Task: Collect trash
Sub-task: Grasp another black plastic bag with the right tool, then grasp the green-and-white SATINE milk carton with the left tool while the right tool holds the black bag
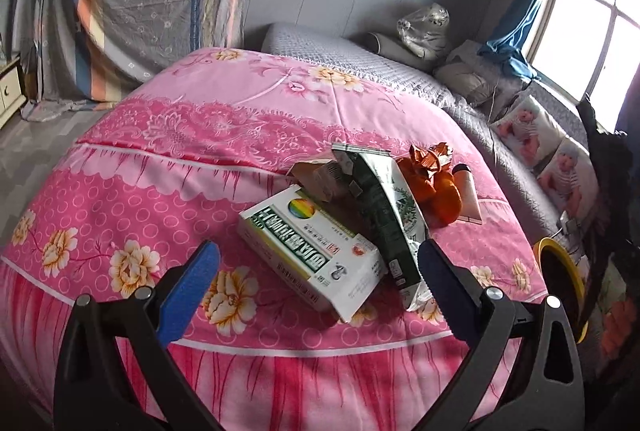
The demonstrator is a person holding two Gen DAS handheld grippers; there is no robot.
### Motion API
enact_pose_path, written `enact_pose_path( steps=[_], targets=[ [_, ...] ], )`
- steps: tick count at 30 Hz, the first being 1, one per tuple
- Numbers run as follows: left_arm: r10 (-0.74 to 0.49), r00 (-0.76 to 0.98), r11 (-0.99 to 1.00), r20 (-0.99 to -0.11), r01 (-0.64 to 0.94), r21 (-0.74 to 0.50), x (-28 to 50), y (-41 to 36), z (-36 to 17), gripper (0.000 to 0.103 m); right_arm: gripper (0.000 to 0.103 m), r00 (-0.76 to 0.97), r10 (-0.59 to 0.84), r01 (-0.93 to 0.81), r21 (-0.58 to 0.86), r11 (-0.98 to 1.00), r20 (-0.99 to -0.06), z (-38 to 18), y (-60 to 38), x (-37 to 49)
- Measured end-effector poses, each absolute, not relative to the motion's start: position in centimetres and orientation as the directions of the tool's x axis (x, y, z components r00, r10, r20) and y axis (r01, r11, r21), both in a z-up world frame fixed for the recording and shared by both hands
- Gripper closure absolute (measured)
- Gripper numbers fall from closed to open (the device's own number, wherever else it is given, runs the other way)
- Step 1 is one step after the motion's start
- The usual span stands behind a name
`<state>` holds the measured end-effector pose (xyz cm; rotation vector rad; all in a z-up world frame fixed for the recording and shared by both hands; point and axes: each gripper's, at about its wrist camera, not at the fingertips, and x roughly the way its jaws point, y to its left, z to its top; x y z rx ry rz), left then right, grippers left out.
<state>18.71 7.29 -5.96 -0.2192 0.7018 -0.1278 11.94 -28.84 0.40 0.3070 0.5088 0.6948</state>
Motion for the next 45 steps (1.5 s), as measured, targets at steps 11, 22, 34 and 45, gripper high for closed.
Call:
enact_pose_path(
  steps=[11, 22, 34, 45],
  targets=[
    [-0.192, 0.702, 0.98, -0.686, 0.096, -0.176, 23.3, 1.0, -4.6, 0.008, 0.09, 0.669, 0.689, -0.533, 0.466, 0.706, -0.279, 0.6, -30.2, 9.7],
    [-0.042, 0.649, 0.998, -0.759, 0.057, -0.006, 27.0, -4.9, -7.2, 0.008, 0.09, 0.673, 0.704, -0.53, 0.515, 0.674, -0.227, -0.1, -31.9, 9.1],
    [0.007, 0.522, 0.997, -0.853, -0.064, -0.031, 31.5, -3.1, -11.9, 0.041, 0.09, 0.659, 0.723, -0.536, 0.543, 0.647, -0.21, -1.0, -32.5, 8.9],
    [-0.099, 0.706, 0.992, -0.701, 0.011, -0.13, 23.9, -1.6, -4.8, 0.05, 0.09, 0.659, 0.713, -0.524, 0.533, 0.664, -0.24, -0.4, -31.0, 8.8]
  ],
)
